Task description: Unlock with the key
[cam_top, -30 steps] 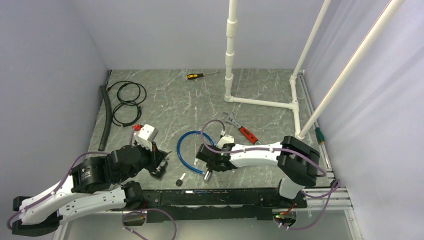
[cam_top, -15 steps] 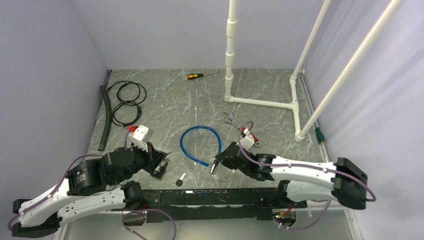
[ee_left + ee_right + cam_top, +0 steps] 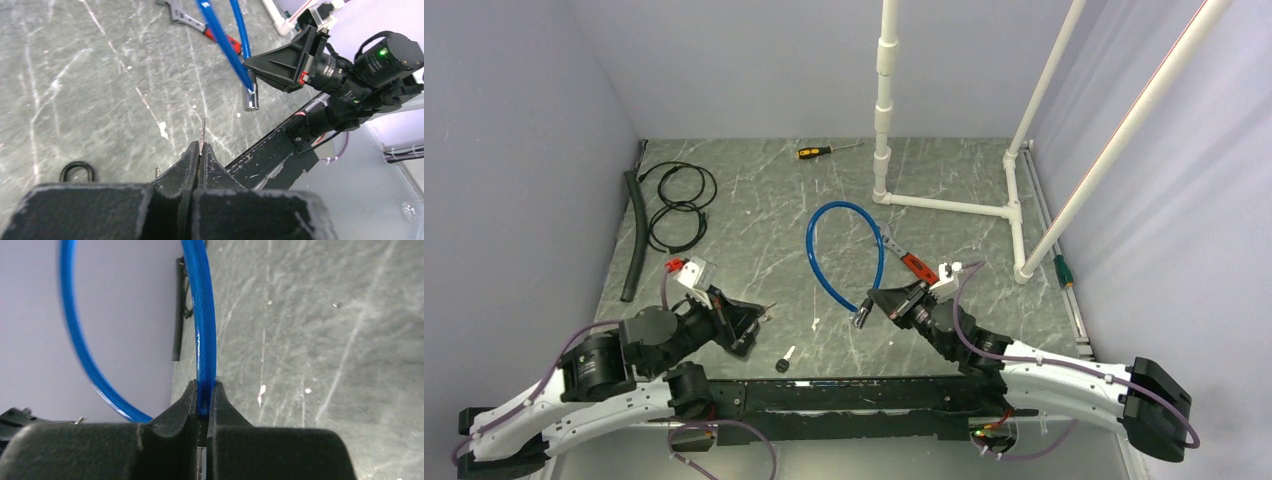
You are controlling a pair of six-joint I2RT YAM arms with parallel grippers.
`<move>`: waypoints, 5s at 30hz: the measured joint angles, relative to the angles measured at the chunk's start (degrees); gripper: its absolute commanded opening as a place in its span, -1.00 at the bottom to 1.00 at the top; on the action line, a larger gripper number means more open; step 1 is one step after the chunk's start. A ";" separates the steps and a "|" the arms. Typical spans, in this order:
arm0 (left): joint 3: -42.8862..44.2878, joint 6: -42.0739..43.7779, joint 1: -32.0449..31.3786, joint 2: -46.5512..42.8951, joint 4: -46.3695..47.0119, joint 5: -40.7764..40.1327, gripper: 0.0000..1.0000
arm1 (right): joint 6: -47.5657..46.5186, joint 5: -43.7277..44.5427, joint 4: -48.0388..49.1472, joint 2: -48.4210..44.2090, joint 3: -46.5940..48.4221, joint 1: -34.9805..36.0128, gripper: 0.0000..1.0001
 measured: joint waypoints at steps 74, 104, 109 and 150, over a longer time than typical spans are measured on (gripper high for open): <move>-2.56 12.00 0.00 18.78 33.79 4.04 -1.00 | -10.64 -38.60 10.03 36.33 22.62 -0.98 -0.37; -12.92 7.48 0.00 33.73 40.11 -6.99 -1.00 | -16.59 -18.60 -28.55 34.47 24.70 -3.91 0.16; -13.90 6.97 0.00 34.07 42.62 -6.78 -1.00 | -21.92 -20.26 -30.01 29.40 24.68 -4.26 0.34; -15.67 -2.97 0.00 26.99 37.31 -6.67 -1.00 | 8.11 -1.11 -37.18 8.81 8.48 9.97 0.25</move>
